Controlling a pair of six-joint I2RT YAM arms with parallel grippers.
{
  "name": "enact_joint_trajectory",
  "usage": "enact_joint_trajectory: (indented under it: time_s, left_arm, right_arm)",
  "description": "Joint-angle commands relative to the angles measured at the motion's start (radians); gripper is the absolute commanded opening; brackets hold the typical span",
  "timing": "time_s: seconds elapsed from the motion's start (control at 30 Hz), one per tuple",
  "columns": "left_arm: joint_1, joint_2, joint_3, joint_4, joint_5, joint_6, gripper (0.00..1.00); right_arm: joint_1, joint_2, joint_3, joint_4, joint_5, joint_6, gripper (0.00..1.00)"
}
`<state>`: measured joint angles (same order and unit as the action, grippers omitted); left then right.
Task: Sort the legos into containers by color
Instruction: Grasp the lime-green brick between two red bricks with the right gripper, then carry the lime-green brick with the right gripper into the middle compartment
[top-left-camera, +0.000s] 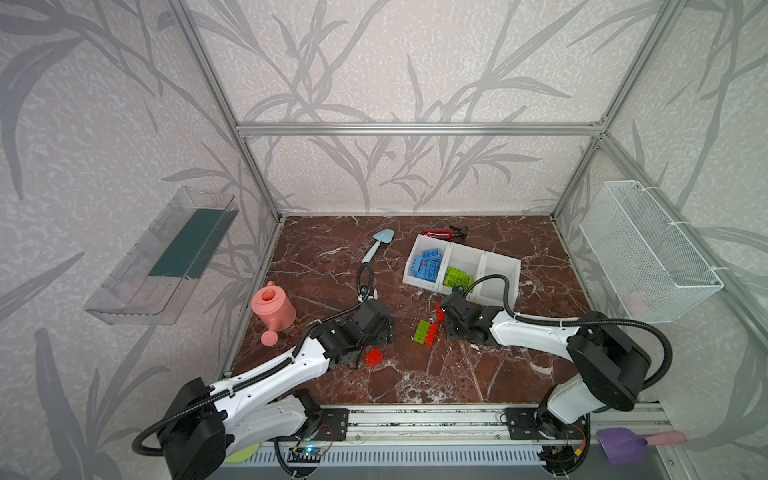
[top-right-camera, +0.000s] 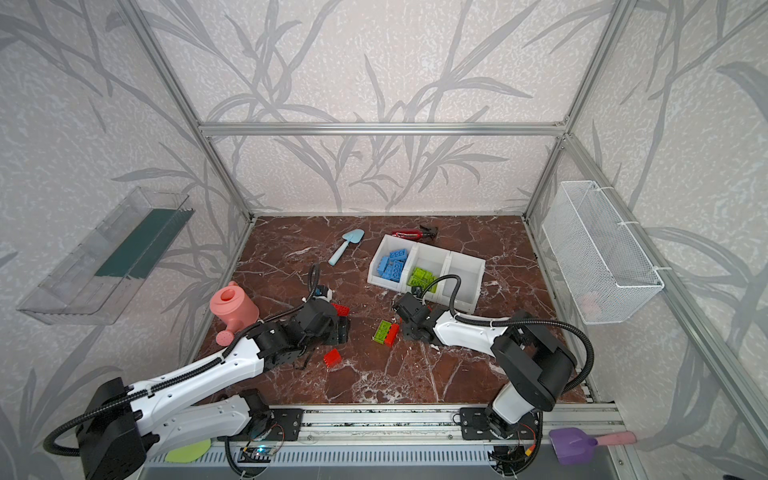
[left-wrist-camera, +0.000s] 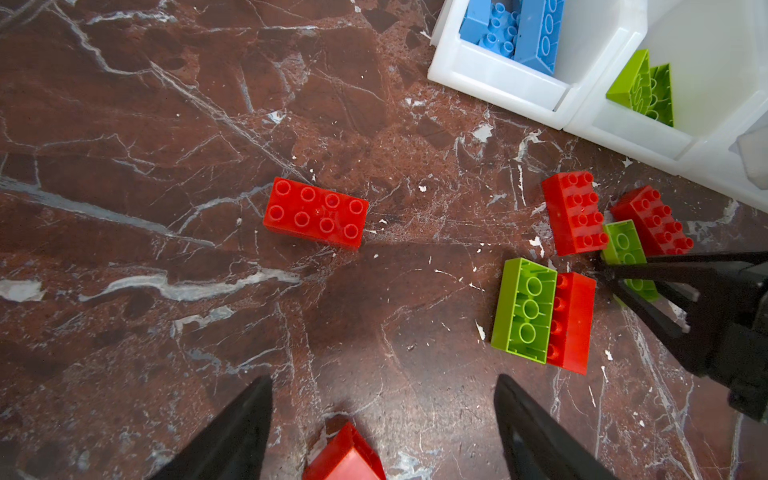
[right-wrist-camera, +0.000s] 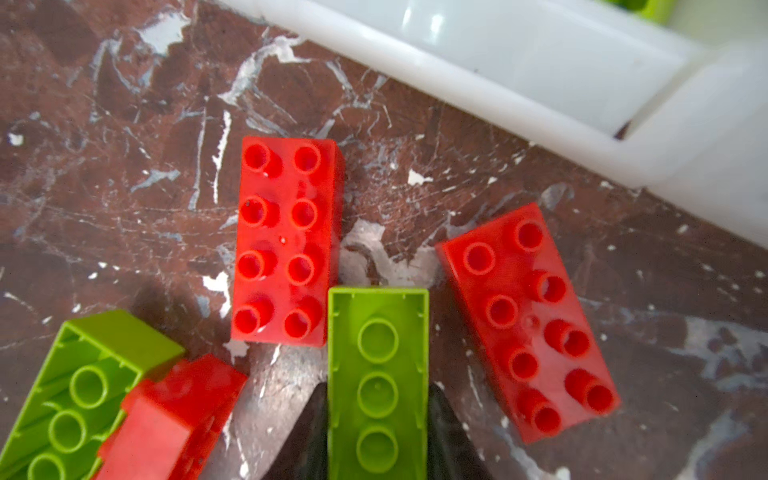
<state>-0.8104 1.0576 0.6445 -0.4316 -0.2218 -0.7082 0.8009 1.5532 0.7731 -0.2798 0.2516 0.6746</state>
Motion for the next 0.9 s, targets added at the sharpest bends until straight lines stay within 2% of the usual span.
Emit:
enact_joint_trajectory:
  time_s: [0.0, 0.17, 0.4, 0.6, 0.87]
  left_arm:
    - [-0.004, -0.04, -0.019, 0.008, -0.011, -0.006, 0.84]
    - [-0.004, -0.054, -0.007, -0.027, -0.02, 0.009, 0.88]
    - [-0.004, -0.018, 0.002, -0.045, -0.027, 0.017, 0.94]
    - [-0.014, 0.055, 0.032, -0.025, -0.014, 0.025, 0.95]
    - [-0.069, 0.178, 0.067, 0.019, -0.012, 0.041, 0.94]
  right_arm:
    - [-0.002, -0.086, 0.025, -0.072, 0.006, -0.027, 0.19]
    - [-0.015, -0.209, 0.03, -0.088, 0.033, -0.084, 0.18]
    - [-0.173, -0.275, 0.144, -0.159, -0.065, -0.185, 0.18]
    - [-0.324, -0.171, 0.238, -0.123, -0.194, -0.212, 0.18]
    - [-0.391, 0.021, 0.358, -0.082, -0.222, -0.218, 0.18]
